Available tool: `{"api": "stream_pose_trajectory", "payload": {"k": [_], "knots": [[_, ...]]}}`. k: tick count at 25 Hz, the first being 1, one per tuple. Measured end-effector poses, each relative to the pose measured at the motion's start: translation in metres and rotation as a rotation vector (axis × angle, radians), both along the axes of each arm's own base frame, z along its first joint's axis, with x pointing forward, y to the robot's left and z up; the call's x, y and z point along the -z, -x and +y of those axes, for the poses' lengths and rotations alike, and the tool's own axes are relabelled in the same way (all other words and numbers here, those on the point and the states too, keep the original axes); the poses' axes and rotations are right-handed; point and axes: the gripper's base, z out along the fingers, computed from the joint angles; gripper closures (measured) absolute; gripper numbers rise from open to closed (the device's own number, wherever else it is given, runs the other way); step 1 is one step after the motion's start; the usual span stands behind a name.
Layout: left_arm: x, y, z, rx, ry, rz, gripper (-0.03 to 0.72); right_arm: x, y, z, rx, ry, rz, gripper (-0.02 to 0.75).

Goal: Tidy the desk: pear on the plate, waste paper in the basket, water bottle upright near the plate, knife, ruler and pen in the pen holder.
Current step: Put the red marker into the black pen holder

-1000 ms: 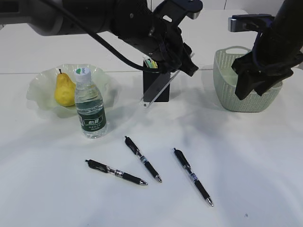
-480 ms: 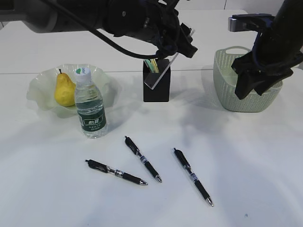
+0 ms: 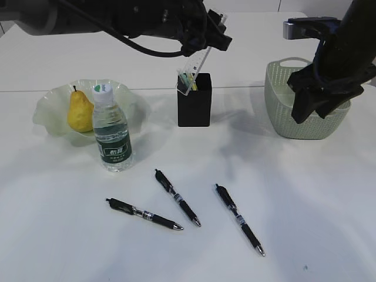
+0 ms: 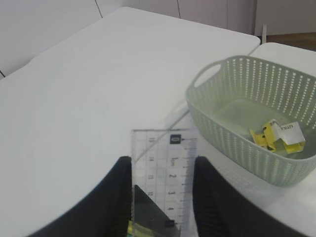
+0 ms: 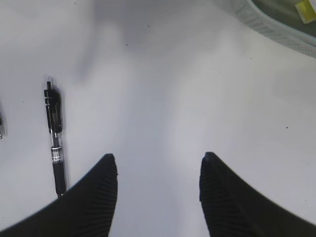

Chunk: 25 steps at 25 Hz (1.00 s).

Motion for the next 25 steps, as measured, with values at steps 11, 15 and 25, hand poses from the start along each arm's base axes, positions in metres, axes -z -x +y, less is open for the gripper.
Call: {"api": "stream_pose_trajectory", "payload": {"k": [11,15,25], "knots": [[-0.007,-0.019,0.023,-0.072,0.083,-0.037,0.431,0.000,0.000,0.000,0.000,0.000,0.000,0.338],[-0.012,-0.023,0.026,-0.086,0.135,-0.077,0.431,0.000,0.000,0.000,0.000,0.000,0.000,0.338],[-0.015,-0.028,0.025,-0.102,0.233,-0.152,0.431,0.000,0.000,0.000,0.000,0.000,0.000,0.338]]}}
